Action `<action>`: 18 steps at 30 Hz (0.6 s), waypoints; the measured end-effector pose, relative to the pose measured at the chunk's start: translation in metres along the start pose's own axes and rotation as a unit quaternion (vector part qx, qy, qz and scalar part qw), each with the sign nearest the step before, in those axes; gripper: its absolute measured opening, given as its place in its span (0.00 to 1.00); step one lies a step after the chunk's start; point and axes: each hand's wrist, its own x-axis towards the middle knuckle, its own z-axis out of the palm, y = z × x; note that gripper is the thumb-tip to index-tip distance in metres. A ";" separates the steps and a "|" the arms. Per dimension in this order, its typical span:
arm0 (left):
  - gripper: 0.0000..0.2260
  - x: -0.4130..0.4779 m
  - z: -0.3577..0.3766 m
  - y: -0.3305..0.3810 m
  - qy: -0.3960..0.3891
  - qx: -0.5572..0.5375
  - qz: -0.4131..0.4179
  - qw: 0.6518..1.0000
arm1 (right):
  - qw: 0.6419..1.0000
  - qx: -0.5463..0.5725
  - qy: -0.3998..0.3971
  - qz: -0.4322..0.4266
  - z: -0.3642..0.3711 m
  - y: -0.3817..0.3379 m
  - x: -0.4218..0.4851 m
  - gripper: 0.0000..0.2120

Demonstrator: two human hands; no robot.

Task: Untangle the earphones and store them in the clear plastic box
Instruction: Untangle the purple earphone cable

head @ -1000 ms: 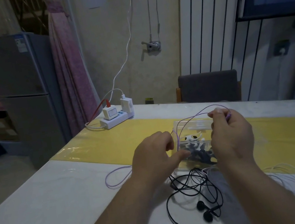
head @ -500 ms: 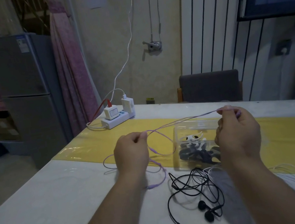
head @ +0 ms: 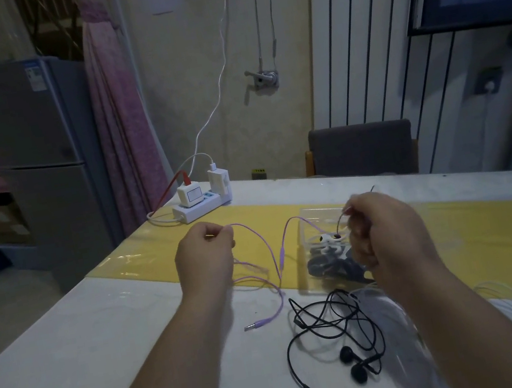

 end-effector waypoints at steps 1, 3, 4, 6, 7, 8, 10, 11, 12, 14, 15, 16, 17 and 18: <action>0.07 0.001 -0.002 0.000 -0.008 0.020 0.010 1.000 | 0.999 -0.016 -0.043 0.024 0.002 0.002 -0.001 0.09; 0.06 0.001 -0.005 0.000 -0.018 0.026 0.006 0.999 | 0.991 -0.054 -0.107 0.058 0.006 0.005 -0.005 0.05; 0.06 0.001 -0.006 0.000 -0.016 0.017 -0.009 1.000 | 0.987 -0.062 -0.133 0.071 0.009 0.005 -0.007 0.02; 0.06 0.001 -0.008 0.000 0.019 -0.023 -0.057 0.998 | 0.980 -0.071 -0.166 0.088 0.012 0.007 -0.010 0.06; 0.05 0.000 -0.009 0.001 0.048 -0.064 -0.092 0.993 | 0.977 -0.076 -0.178 0.088 0.014 0.008 -0.011 0.05; 0.03 0.000 -0.009 0.001 0.071 -0.113 -0.124 0.983 | 0.976 -0.077 -0.185 0.086 0.016 0.008 -0.013 0.03; 0.05 0.000 -0.009 0.001 0.102 -0.195 -0.159 0.962 | 0.975 -0.085 -0.189 0.082 0.018 0.010 -0.014 0.07; 0.09 0.001 -0.008 0.000 0.104 -0.203 -0.165 0.959 | 0.974 -0.095 -0.188 0.080 0.018 0.012 -0.013 0.09; 0.12 0.001 -0.008 -0.001 0.099 -0.171 -0.161 0.967 | 0.973 -0.110 -0.187 0.078 0.019 0.012 -0.014 0.10; 0.08 0.000 -0.008 -0.001 0.075 -0.058 -0.101 0.990 | 0.968 -0.144 -0.193 0.072 0.019 0.015 -0.013 0.11; 0.04 -0.001 -0.008 0.000 0.051 -0.012 -0.055 0.997 | 0.965 -0.164 -0.194 0.068 0.017 0.016 -0.013 0.11; 0.02 -0.003 -0.008 0.001 0.018 0.020 -0.011 1.000 | 0.962 -0.183 -0.196 0.063 0.017 0.017 -0.012 0.11; 0.02 -0.005 -0.007 0.001 -0.025 0.039 0.021 0.999 | 0.958 -0.200 -0.198 0.057 0.015 0.019 -0.011 0.11; 0.03 -0.008 -0.006 0.002 -0.071 0.056 0.040 0.995 | 0.954 -0.217 -0.200 0.051 0.015 0.020 -0.010 0.12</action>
